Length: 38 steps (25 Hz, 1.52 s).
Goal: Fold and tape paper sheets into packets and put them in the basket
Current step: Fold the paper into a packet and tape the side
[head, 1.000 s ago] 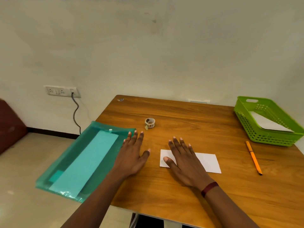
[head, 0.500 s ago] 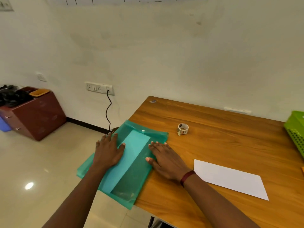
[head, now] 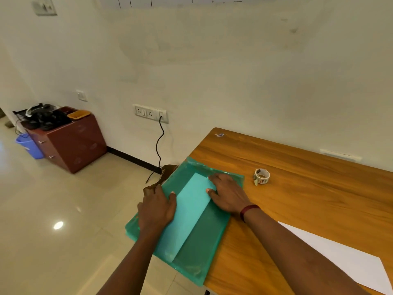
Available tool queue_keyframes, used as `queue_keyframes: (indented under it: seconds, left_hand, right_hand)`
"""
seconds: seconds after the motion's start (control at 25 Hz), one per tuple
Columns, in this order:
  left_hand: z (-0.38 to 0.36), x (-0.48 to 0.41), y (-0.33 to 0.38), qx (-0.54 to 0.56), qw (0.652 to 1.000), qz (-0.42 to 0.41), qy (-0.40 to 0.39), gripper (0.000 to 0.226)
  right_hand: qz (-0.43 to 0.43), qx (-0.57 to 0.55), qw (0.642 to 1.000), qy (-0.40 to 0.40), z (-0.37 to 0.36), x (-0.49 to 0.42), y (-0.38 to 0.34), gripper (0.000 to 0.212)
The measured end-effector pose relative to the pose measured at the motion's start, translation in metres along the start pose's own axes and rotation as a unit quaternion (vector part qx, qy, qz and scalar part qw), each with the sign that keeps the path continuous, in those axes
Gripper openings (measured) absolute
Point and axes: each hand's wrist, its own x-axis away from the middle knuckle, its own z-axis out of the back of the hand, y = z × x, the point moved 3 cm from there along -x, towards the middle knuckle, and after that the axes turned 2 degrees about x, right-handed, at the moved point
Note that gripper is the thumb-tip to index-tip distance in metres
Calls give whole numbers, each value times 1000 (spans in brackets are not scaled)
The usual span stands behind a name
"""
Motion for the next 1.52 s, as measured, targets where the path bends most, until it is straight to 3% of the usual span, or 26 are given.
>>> queue_keyframes:
  seconds: [0.12,0.24,0.44,0.92,1.08,1.32,1.52]
  left_hand:
    - [-1,-1,-1,31,999,10,17,62]
    - [0,-1,1,60,998,21,18,63]
    - [4,0,1,119,992,37,30,48]
    - [5,2,1,140,989,41,39,49]
    - [1,-6,-5,157,986,52,13,54]
    - [1,-1,-2,80,997,20,2,61]
    - [2,4,3,17,1000,-4,23,64]
  right_hand:
    - [-47,-54,997,34,4,-20,17,26]
    - [-102,-68,992,38,13,-43,29,28]
    - [-153,-128,978,-51,19,-75,39,5]
    - [-144,-122,958,-215,25,-80,29,27]
    - [-119,-99,975,-160,24,-79,30,14]
    - [-99,-36,994,32,47,-67,29,3]
    - [2,73,979,188,69,-52,16,22]
